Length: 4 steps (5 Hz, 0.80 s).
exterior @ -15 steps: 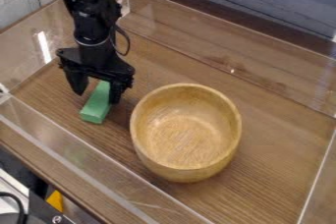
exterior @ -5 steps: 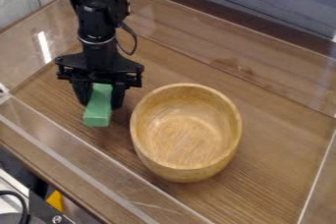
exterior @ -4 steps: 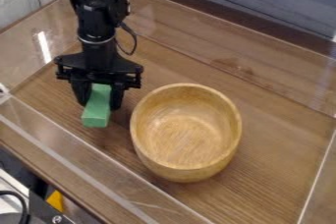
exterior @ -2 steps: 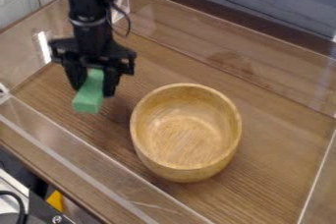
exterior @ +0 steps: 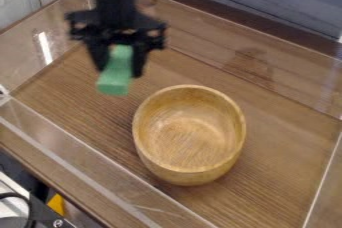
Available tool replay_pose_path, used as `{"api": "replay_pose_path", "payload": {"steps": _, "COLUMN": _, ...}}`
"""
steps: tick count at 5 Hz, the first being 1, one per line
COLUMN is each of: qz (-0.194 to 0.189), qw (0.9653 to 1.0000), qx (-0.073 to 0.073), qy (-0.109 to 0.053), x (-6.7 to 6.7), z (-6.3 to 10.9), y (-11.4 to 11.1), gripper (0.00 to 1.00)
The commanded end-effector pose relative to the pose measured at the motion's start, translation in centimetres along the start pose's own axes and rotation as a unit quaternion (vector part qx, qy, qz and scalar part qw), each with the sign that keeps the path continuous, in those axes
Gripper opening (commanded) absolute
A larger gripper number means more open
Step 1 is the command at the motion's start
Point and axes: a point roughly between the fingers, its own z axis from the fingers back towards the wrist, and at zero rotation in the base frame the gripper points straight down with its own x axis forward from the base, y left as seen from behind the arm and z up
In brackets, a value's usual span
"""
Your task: Put the green block in the brown bowl
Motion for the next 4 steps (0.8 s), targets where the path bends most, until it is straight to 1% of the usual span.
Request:
{"api": "replay_pose_path", "payload": {"steps": 1, "qz": -0.027, "qw": 0.9994, "qx": -0.014, "qy": -0.019, "x": -1.3, "z": 0.8, "y": -4.6, "gripper": 0.0}}
{"api": "replay_pose_path", "payload": {"steps": 2, "qz": -0.062, "qw": 0.9978, "qx": -0.019, "qy": -0.015, "x": -3.5, "z": -0.3, "y": -9.1, "gripper": 0.0}}
{"api": "replay_pose_path", "payload": {"steps": 3, "qz": -0.036, "qw": 0.9991, "qx": -0.018, "qy": -0.012, "x": -4.5, "z": -1.5, "y": -10.5, "gripper": 0.0}}
{"api": "replay_pose_path", "payload": {"steps": 4, "qz": 0.002, "qw": 0.9997, "qx": -0.019, "qy": -0.018, "x": -3.3, "z": -2.0, "y": -8.4, "gripper": 0.0}}
